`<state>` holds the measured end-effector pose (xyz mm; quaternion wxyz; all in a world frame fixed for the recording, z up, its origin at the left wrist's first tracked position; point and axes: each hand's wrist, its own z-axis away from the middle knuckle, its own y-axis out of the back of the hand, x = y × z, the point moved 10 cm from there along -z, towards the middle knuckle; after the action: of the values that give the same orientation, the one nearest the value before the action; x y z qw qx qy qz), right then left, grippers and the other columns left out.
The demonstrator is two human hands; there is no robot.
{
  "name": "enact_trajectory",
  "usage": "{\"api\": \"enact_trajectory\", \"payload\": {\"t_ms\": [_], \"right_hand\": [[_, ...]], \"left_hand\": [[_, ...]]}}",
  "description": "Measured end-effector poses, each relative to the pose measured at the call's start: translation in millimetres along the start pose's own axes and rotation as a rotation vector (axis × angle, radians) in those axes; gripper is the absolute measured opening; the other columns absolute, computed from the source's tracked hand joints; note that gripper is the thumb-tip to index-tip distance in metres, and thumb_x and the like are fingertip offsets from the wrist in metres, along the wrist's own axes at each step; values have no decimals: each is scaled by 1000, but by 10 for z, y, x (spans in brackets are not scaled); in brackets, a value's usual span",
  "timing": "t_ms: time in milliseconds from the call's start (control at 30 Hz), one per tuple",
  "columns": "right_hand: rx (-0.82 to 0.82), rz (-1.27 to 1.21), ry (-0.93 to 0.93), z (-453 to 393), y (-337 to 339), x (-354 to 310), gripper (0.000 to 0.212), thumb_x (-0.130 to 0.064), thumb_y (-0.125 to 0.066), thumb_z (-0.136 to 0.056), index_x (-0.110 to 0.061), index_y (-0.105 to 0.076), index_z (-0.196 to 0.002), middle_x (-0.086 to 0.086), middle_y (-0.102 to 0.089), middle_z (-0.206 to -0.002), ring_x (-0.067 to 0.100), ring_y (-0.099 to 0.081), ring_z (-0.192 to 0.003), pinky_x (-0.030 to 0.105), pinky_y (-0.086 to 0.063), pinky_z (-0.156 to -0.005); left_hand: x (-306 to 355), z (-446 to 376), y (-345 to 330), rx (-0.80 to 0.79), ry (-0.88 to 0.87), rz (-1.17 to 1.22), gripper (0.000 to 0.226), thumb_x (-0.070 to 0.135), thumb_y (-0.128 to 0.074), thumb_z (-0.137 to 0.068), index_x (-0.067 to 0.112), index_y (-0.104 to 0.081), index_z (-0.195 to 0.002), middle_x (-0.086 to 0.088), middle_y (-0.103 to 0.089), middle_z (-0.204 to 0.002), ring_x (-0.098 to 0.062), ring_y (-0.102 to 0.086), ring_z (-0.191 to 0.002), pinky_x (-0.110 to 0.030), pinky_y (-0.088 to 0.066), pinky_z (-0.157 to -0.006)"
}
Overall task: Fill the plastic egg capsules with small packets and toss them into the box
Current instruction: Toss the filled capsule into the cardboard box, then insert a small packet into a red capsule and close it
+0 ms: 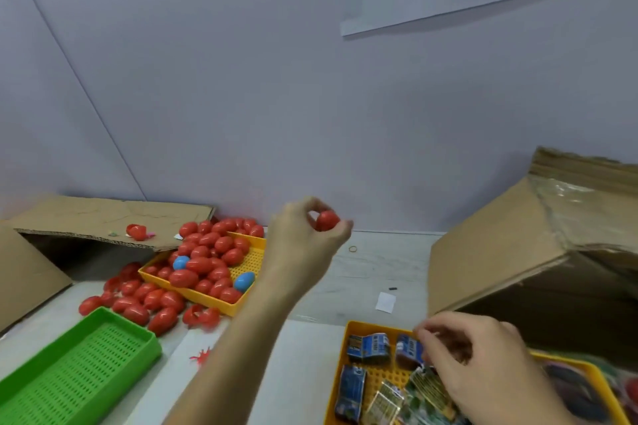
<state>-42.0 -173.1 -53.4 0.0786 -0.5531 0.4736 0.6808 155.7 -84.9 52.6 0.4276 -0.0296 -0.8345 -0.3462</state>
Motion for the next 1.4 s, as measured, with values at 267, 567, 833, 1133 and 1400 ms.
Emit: {"api": "enact_trajectory", "payload": {"t_ms": [267, 567, 833, 1133, 1400], "right_hand": [[-94, 174, 26, 6, 0, 47, 18, -29, -75, -82, -43, -69, -74, -22, -65, -75, -18, -53, -82, 1, -42, -59], [-194, 294, -98, 13, -150, 142, 27, -58, -83, -63, -43, -66, -77, -25, -65, -79, -2, -61, -68, 14, -44, -59], [-214, 455, 4, 27, -213, -45, 21, -68, -67, -73, -52, -59, -84, -64, -32, -92, -19, -55, -84, 12, -50, -79], [-177, 371, 57, 39, -200, -78, 30, -61, -72, -72, -63, -50, -92, -52, -48, -94, -16, -56, -88, 17, -51, -81], [80, 125, 47, 11, 33, 44, 15, -31, -75, -79, -42, -69, -71, -25, -68, -72, -7, -61, -74, 10, -46, -56]], "left_hand": [[-139, 742, -844, -55, 296, 456, 48, 43, -52, -96, 0, -61, -78, 1, -58, -64, -9, -55, -58, -32, -52, -60], [-537, 716, -823, -119, 391, 609, 19, 40, -57, -94, 22, -63, -90, 7, -56, -65, -6, -51, -54, -14, -42, -48], [-628, 700, -1037, -160, 539, 877, 16, 13, -45, -97, 17, -61, -97, 3, -60, -63, -13, -55, -52, -30, -45, -55], [-429, 650, -867, -115, 253, 646, 29, 29, -81, -78, 30, -60, -97, 5, -69, -90, -10, -70, -80, -20, -57, -69], [-206, 627, -727, 1, -24, 401, 35, 28, -87, -72, 32, -55, -88, 9, -59, -87, -17, -54, -66, -21, -46, -54]]}}
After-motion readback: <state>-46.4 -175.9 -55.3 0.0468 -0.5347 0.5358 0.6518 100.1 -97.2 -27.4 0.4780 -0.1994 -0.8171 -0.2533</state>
